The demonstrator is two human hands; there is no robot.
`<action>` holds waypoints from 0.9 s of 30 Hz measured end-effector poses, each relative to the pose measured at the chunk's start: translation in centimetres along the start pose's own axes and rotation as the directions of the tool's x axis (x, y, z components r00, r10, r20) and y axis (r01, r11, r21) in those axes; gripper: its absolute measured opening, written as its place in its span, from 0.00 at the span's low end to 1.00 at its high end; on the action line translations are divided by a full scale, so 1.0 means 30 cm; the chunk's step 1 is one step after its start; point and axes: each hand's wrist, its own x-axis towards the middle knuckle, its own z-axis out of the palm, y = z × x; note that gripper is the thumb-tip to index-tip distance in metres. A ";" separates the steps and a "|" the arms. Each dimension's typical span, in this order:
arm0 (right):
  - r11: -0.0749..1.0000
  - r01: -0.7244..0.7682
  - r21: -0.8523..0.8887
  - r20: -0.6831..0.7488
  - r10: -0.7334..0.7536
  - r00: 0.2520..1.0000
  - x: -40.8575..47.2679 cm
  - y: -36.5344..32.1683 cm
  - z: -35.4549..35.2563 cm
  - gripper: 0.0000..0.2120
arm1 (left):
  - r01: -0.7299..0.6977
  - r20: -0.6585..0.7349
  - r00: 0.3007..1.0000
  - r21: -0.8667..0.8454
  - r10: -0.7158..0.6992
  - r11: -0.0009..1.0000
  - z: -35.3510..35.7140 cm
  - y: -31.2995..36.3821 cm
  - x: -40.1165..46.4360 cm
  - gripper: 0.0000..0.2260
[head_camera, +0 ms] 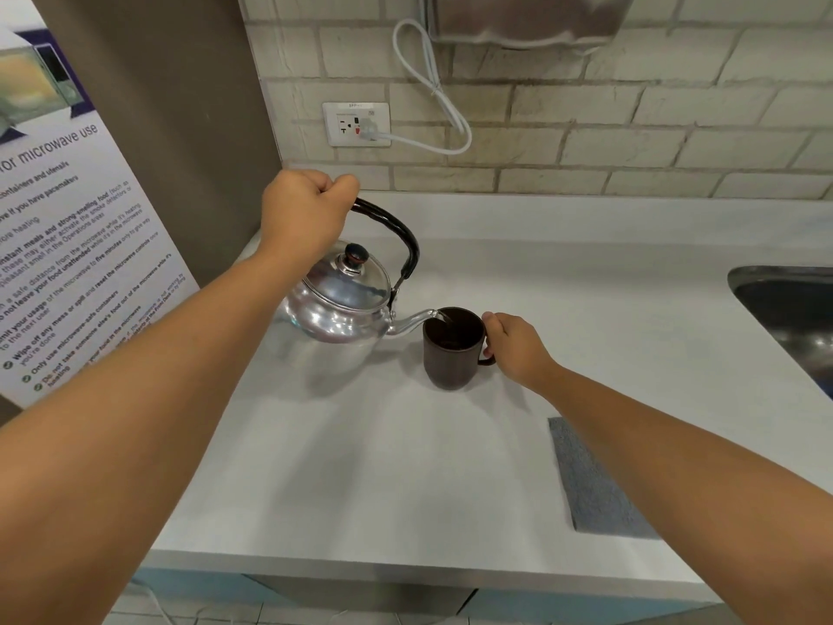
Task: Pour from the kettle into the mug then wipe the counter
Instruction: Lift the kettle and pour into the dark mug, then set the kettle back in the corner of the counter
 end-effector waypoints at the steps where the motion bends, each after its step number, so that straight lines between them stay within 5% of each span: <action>1: 1.000 -0.003 0.007 0.002 0.003 1.000 -0.001 0.000 -0.001 0.21 | 0.030 -0.006 1.000 -0.024 -0.030 0.999 0.000 -0.008 -0.002 0.18; 17: 0.984 -0.150 0.093 0.056 0.145 0.988 0.032 -0.081 -0.058 0.19 | 0.329 -0.043 0.931 -0.325 -0.362 0.886 -0.038 -0.110 0.047 0.14; 21: 0.996 -0.007 0.089 -0.036 0.010 0.999 0.101 -0.223 -0.082 0.19 | 0.341 -0.041 0.924 -0.358 -0.379 0.870 -0.047 -0.143 0.088 0.11; 27: 0.920 0.325 0.218 0.038 -0.340 0.940 0.202 -0.521 0.007 0.21 | 0.329 -0.025 0.931 -0.369 -0.363 0.869 -0.024 -0.213 0.153 0.12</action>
